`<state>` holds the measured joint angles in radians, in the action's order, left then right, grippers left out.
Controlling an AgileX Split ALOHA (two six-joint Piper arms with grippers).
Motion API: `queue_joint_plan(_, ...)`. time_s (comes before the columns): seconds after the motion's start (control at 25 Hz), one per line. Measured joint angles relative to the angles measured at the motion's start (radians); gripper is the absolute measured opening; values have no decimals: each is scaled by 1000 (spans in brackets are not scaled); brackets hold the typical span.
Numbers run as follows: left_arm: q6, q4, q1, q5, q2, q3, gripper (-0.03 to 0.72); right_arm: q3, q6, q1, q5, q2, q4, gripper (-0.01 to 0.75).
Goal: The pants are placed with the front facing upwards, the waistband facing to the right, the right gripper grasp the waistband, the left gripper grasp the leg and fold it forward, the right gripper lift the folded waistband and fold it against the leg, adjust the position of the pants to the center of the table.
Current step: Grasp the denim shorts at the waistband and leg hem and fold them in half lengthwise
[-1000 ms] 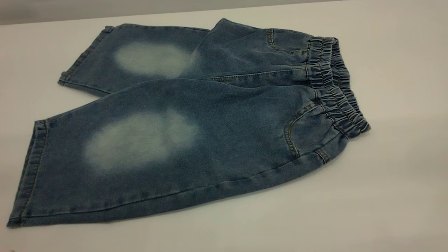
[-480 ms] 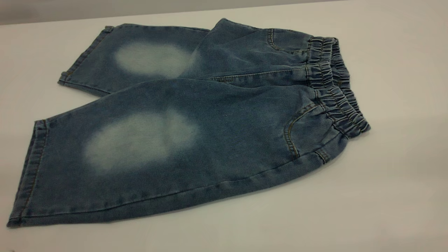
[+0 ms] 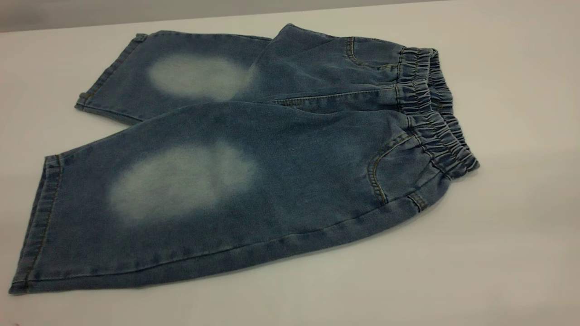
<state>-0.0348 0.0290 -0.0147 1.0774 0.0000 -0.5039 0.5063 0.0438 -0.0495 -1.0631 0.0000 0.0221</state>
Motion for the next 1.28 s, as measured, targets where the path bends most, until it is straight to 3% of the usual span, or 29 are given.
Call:
queue_joint_plan(0.84, -23, -3, 0, -10, 23, -12, 557, 10, 0, 0, 9, 0, 25, 517)
queue_joint_plan(1.28, -19, -2, 0, -69, 385, -257, 557, 231, 14, 0, 54, 285, -39, 517)
